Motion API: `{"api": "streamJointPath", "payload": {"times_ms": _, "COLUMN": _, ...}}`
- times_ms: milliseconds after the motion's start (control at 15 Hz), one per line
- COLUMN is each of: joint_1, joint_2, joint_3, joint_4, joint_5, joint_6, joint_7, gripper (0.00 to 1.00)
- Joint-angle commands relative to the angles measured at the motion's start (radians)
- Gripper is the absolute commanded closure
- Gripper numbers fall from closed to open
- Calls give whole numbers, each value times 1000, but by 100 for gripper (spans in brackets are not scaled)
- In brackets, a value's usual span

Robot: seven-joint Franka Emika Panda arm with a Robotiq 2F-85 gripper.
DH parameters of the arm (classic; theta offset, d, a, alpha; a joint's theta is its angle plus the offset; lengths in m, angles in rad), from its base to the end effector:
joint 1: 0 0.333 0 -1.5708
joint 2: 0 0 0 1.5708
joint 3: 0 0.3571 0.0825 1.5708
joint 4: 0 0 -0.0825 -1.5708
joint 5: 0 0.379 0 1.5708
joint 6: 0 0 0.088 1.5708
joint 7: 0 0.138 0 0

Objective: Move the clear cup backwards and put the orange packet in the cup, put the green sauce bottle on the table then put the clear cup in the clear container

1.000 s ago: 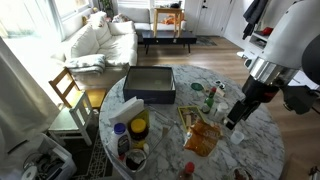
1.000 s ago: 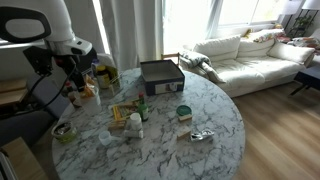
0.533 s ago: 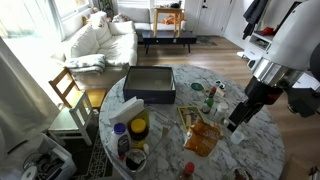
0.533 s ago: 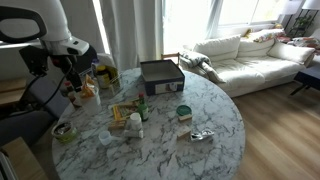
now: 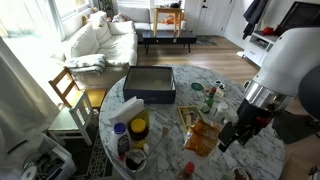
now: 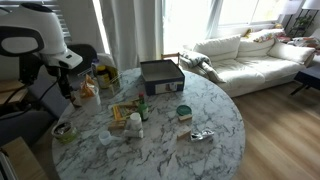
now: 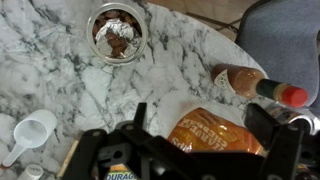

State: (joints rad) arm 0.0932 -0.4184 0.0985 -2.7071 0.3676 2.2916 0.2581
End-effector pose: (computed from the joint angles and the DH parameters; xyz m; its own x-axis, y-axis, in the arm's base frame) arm 0.3512 0.0832 0.3689 0.9495 -0.3032 -0.0812 -0.3138 -0.9238 -0.2193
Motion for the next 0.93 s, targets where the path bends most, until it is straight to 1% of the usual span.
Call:
{"api": "streamJointPath", "payload": {"times_ms": 0, "joint_1": 0, "joint_2": 23, "joint_3": 47, "joint_4": -52, "joint_5": 8, "joint_6": 106, "joint_7": 111, "gripper": 0}}
{"api": "streamJointPath", "payload": {"times_ms": 133, "joint_1": -3, "joint_2": 35, "joint_3": 66, "joint_4": -76, "joint_5": -4, "joint_6": 170, "joint_7": 157, "gripper": 0}}
{"api": "streamJointPath", "payload": {"times_ms": 200, "joint_1": -10, "joint_2": 75, "joint_3": 75, "joint_4": -43, "joint_5": -18, "joint_6": 187, "joint_7": 187, "gripper": 0}}
{"api": "streamJointPath", "payload": {"times_ms": 267, "joint_1": -10, "joint_2": 81, "joint_3": 79, "joint_4": -49, "joint_5": -19, "joint_6": 214, "joint_7": 204, "gripper": 0}}
{"api": "streamJointPath", "payload": {"times_ms": 400, "joint_1": -14, "joint_2": 105, "joint_3": 89, "joint_4": -48, "joint_5": -34, "joint_6": 262, "joint_7": 238, "gripper": 6}}
{"api": "streamJointPath", "payload": {"times_ms": 467, "joint_1": -14, "joint_2": 117, "joint_3": 92, "joint_4": -47, "joint_5": -36, "joint_6": 289, "joint_7": 252, "gripper": 5}}
{"api": "streamJointPath", "payload": {"times_ms": 667, "joint_1": -17, "joint_2": 149, "joint_3": 100, "joint_4": -46, "joint_5": -55, "joint_6": 328, "joint_7": 284, "gripper": 12}}
{"api": "streamJointPath", "payload": {"times_ms": 800, "joint_1": -22, "joint_2": 166, "joint_3": 106, "joint_4": -45, "joint_5": -82, "joint_6": 342, "joint_7": 306, "gripper": 26}}
{"api": "streamJointPath", "payload": {"times_ms": 867, "joint_1": -23, "joint_2": 174, "joint_3": 108, "joint_4": -45, "joint_5": -96, "joint_6": 345, "joint_7": 319, "gripper": 41}}
